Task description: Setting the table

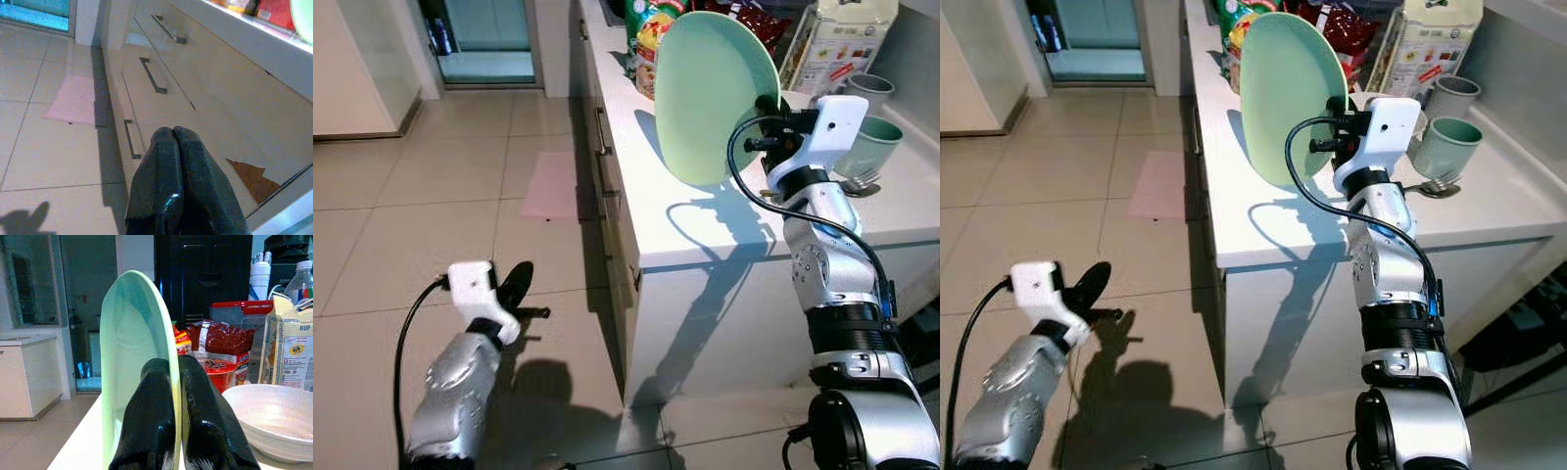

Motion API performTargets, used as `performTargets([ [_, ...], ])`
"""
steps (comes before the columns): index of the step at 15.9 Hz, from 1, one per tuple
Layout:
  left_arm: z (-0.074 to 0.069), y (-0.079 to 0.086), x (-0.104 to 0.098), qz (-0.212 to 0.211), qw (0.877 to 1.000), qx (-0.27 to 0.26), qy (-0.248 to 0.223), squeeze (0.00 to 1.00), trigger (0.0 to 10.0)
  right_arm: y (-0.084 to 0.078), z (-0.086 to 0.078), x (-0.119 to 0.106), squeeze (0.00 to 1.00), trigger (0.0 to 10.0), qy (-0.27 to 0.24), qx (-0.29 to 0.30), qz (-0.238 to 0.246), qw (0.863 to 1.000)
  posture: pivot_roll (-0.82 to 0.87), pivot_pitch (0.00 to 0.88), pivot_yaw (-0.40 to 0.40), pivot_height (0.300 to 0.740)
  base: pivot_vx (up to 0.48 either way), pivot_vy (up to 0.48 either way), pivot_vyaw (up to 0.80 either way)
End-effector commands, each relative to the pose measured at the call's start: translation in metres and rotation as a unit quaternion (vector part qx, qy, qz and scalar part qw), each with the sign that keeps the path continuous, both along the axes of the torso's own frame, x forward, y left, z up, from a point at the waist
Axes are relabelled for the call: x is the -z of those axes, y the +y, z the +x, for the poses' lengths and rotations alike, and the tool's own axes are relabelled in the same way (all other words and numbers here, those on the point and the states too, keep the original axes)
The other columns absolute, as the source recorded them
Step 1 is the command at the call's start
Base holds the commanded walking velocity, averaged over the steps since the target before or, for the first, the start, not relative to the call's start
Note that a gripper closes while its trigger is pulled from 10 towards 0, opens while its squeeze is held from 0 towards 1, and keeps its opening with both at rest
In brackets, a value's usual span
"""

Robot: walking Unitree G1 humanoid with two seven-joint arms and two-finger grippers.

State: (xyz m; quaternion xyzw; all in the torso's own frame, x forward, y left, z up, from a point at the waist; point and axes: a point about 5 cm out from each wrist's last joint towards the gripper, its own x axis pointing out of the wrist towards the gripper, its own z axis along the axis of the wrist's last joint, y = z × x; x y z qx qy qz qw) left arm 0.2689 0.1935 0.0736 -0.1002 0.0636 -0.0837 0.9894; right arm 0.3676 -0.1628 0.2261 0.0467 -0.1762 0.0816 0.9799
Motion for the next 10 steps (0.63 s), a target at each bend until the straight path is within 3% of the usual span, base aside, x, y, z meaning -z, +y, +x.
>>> performTargets([
  [1, 0.002, -0.006, -0.002, 0.014, 1.0, 0.009, 0.001, 0.0, 10.0, 0.003, 0.001, -0.021, 0.0, 0.0, -0.034, -0.004, 0.008, 0.999, 0.12, 0.0, -0.04, 0.74, 0.0, 0.0, 0.0],
  [6, 0.012, -0.016, -0.011, 0.015, 1.0, 0.024, -0.011, 0.0, 10.0, 0.01, 0.003, -0.02, 0.0, 0.0, -0.029, -0.009, 0.011, 0.999, 0.11, 0.0, -0.021, 0.74, 0.0, 0.0, 0.0],
  [10, 0.011, -0.022, -0.017, 0.01, 0.999, 0.029, -0.026, 0.0, 10.0, 0.008, 0.003, -0.02, 0.0, 0.0, -0.024, -0.005, 0.009, 1.0, 0.1, 0.0, -0.018, 0.74, 0.0, 0.0, 0.0],
])
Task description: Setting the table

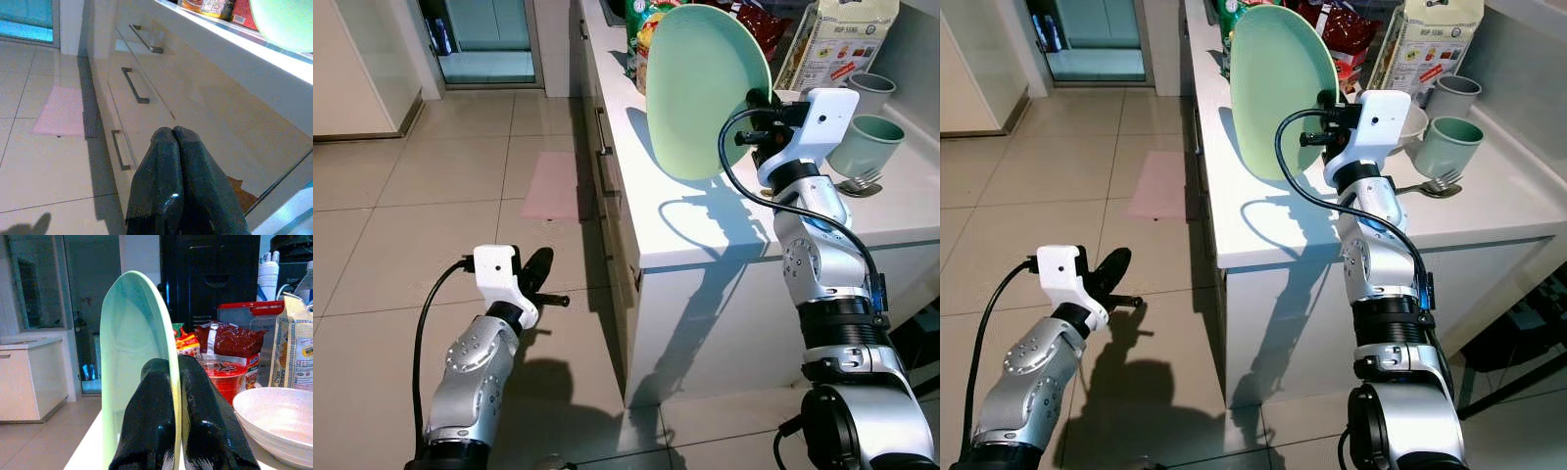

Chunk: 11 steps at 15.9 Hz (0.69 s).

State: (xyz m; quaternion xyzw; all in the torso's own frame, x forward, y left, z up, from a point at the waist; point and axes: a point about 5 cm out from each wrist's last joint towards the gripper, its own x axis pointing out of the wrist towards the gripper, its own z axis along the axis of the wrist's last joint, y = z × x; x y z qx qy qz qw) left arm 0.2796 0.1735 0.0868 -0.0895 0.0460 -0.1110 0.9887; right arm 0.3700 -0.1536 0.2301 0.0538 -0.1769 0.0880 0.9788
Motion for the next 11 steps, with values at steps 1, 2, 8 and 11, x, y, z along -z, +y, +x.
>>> performTargets([
  [1, 0.0013, -0.0034, -0.0043, 0.004, 1.0, 0.004, -0.006, 0.0, 10.0, -0.0022, 0.0001, -0.015, 0.0, 0.0, -0.022, 0.004, 0.003, 1.0, 0.1, 0.0, -0.018, 0.74, 0.0, 0.0, 0.0],
  [2, 0.0021, -0.0053, -0.0048, 0.003, 1.0, 0.007, -0.007, 0.0, 10.0, -0.0026, -0.0002, -0.0139, 0.0, 0.0, -0.02, 0.005, 0.003, 1.0, 0.09, 0.0, -0.015, 0.74, 0.0, 0.0, 0.0],
  [8, 0.0049, -0.0088, -0.0082, 0.002, 1.0, 0.011, -0.014, 0.0, 10.0, -0.0036, -0.0005, -0.0117, 0.0, 0.0, -0.014, 0.006, 0.003, 1.0, 0.09, 0.0, -0.017, 0.74, -0.162, 0.0, 0.0],
  [11, 0.0061, -0.0084, -0.009, 0.003, 1.0, 0.009, -0.017, 0.0, 10.0, -0.0033, -0.0001, -0.0116, 0.0, 0.0, -0.012, 0.005, 0.002, 1.0, 0.09, 0.0, -0.018, 0.74, -0.429, 0.0, 0.0],
])
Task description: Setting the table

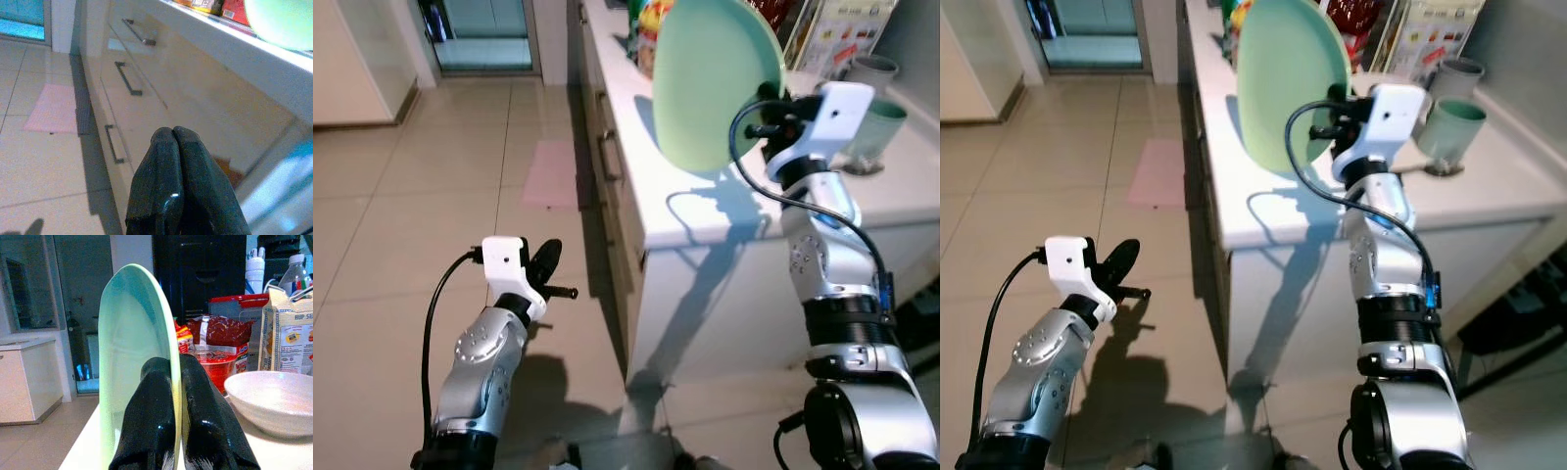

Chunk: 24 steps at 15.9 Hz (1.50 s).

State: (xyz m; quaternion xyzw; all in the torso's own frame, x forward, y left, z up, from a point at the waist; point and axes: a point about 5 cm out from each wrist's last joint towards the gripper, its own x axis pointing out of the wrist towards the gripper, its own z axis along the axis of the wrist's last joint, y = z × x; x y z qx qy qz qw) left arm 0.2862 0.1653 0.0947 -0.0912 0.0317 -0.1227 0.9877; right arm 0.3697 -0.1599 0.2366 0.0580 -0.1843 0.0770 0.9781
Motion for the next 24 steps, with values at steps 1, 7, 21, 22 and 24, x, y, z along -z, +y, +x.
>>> performTargets([
  [1, 0.0, 0.0, -0.001, 0.009, 1.0, -0.002, -0.003, 0.0, 10.0, 0.003, 0.0, -0.005, 0.0, 0.0, -0.005, -0.005, -0.006, 1.0, 0.09, 0.0, -0.019, 0.74, -0.345, 0.0, 0.0],
  [7, 0.002, 0.0, -0.001, 0.046, 0.999, 0.01, -0.005, 0.0, 10.0, 0.004, 0.0, -0.004, 0.0, 0.0, -0.003, -0.005, -0.006, 1.0, 0.09, 0.0, -0.014, 0.74, -0.054, -0.08, 0.0],
  [21, 0.008, 0.001, 0.006, 0.149, 0.988, 0.02, 0.022, 0.0, 10.0, 0.009, 0.0, 0.0, 0.0, 0.0, 0.001, -0.007, -0.005, 1.0, 0.09, 0.0, 0.002, 0.74, 0.036, -0.466, 0.0],
  [22, 0.008, 0.001, 0.007, 0.155, 0.987, 0.019, 0.024, 0.0, 10.0, 0.01, 0.0, 0.001, 0.0, 0.0, 0.002, -0.008, -0.004, 1.0, 0.09, 0.0, 0.002, 0.74, 0.285, -0.382, 0.0],
  [24, 0.009, 0.002, 0.009, 0.165, 0.986, 0.02, 0.028, 0.0, 10.0, 0.011, 0.0, 0.002, 0.0, 0.0, 0.002, -0.01, -0.004, 1.0, 0.1, 0.0, 0.004, 0.74, 0.289, -0.379, 0.0],
])
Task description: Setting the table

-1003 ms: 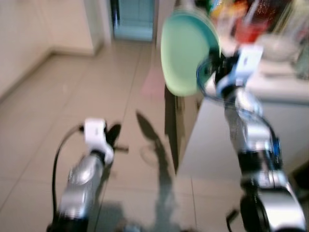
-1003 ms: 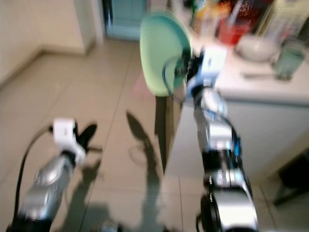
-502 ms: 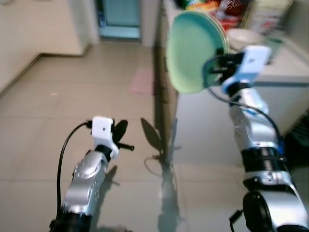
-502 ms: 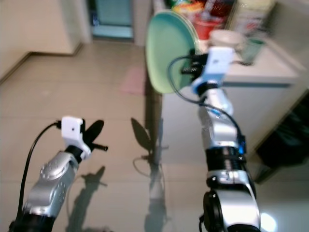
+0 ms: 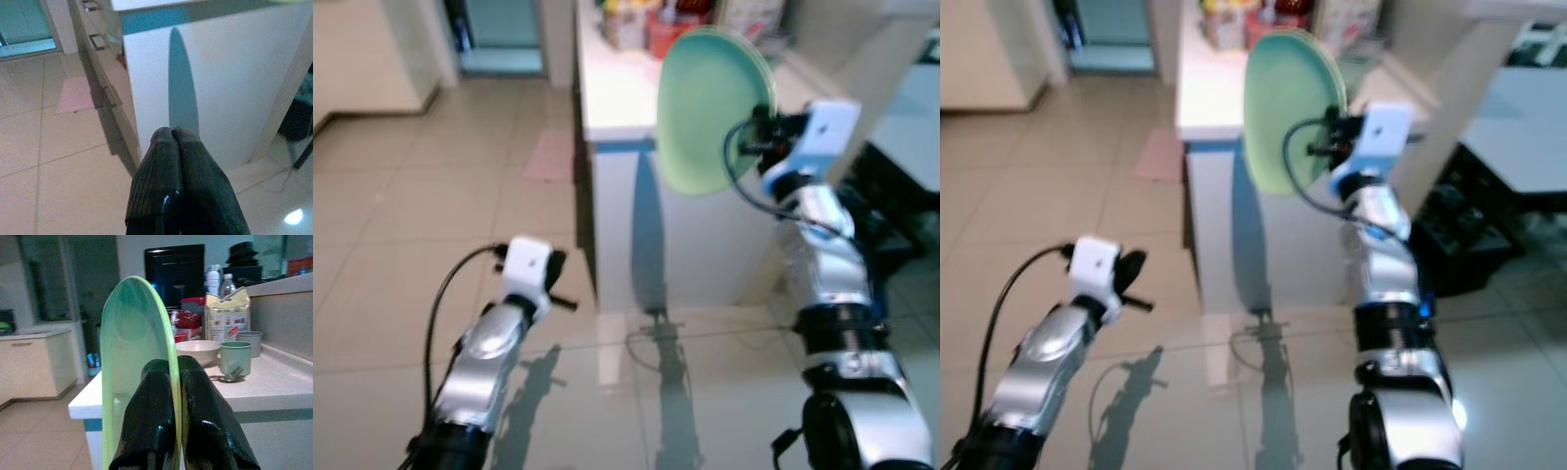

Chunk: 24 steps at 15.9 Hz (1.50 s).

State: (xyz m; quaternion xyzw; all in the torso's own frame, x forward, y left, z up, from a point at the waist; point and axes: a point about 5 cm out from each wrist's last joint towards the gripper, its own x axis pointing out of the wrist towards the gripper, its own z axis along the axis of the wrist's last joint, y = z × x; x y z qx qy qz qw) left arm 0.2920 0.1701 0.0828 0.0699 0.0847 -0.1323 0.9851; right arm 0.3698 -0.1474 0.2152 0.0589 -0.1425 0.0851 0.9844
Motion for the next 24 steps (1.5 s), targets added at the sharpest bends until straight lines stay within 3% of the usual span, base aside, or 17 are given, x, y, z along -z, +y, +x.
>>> performTargets([
  [1, 0.003, -0.002, -0.002, 0.004, 1.0, -0.001, -0.001, 0.0, 10.0, 0.0, -0.001, -0.019, 0.0, 0.0, -0.04, 0.0, 0.0, 0.999, 0.09, 0.0, 0.007, 0.74, 0.289, -0.382, 0.0],
  [16, 0.013, -0.004, -0.004, 0.017, 1.0, -0.008, -0.004, 0.0, 10.0, 0.015, -0.003, -0.01, 0.0, 0.0, -0.027, -0.033, -0.014, 0.999, 0.1, 0.0, 0.022, 0.74, 0.318, -0.355, 0.0],
  [17, 0.013, -0.003, -0.005, 0.021, 1.0, -0.016, -0.012, 0.0, 10.0, 0.017, -0.002, -0.008, 0.0, 10.0, -0.021, -0.036, -0.02, 0.999, 0.1, 0.0, 0.022, 0.74, 0.375, -0.296, 0.0],
  [20, 0.015, -0.003, -0.007, 0.01, 1.0, -0.024, -0.015, 0.0, 10.0, 0.022, -0.002, -0.005, 0.0, 10.0, -0.017, -0.046, -0.027, 0.998, 0.1, 0.0, 0.023, 0.74, 0.0, 0.0, 0.0],
  [22, 0.015, 0.003, -0.009, -0.041, 0.998, -0.041, -0.019, 0.0, 10.0, 0.014, -0.003, 0.005, 0.0, 10.0, 0.001, -0.039, -0.03, 0.999, 0.1, 0.0, 0.025, 0.74, 0.0, 0.0, 0.0],
  [24, 0.013, 0.012, -0.007, -0.041, 0.998, -0.053, -0.013, 0.0, 10.0, 0.009, -0.005, 0.012, 0.0, 10.0, 0.009, -0.035, -0.042, 0.998, 0.1, 0.0, 0.027, 0.74, 0.0, 0.0, 0.0],
])
